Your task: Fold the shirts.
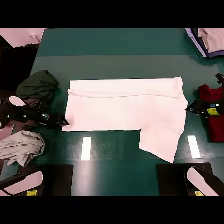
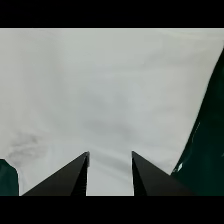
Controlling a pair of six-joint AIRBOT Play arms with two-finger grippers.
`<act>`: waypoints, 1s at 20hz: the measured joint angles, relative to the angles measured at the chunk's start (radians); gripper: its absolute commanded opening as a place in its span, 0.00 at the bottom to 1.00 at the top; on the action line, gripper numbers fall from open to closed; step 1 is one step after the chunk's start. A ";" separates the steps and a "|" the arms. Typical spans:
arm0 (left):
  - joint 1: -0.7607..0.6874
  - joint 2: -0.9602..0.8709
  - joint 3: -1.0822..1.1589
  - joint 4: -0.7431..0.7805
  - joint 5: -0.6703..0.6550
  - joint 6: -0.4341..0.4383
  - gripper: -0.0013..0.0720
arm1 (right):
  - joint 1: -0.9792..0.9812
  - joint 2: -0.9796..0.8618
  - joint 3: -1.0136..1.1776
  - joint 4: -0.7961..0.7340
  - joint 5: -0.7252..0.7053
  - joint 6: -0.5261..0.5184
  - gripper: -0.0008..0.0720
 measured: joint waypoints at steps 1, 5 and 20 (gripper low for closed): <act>0.000 0.001 -0.007 -0.003 0.002 0.000 0.41 | -0.002 0.009 -0.002 0.001 0.003 0.000 0.44; -0.002 0.000 -0.021 -0.022 0.021 0.012 0.05 | -0.009 0.024 -0.034 -0.025 0.037 -0.001 0.44; -0.002 0.077 0.034 -0.097 0.019 0.061 0.05 | -0.148 0.030 -0.404 -0.049 -0.011 0.002 0.43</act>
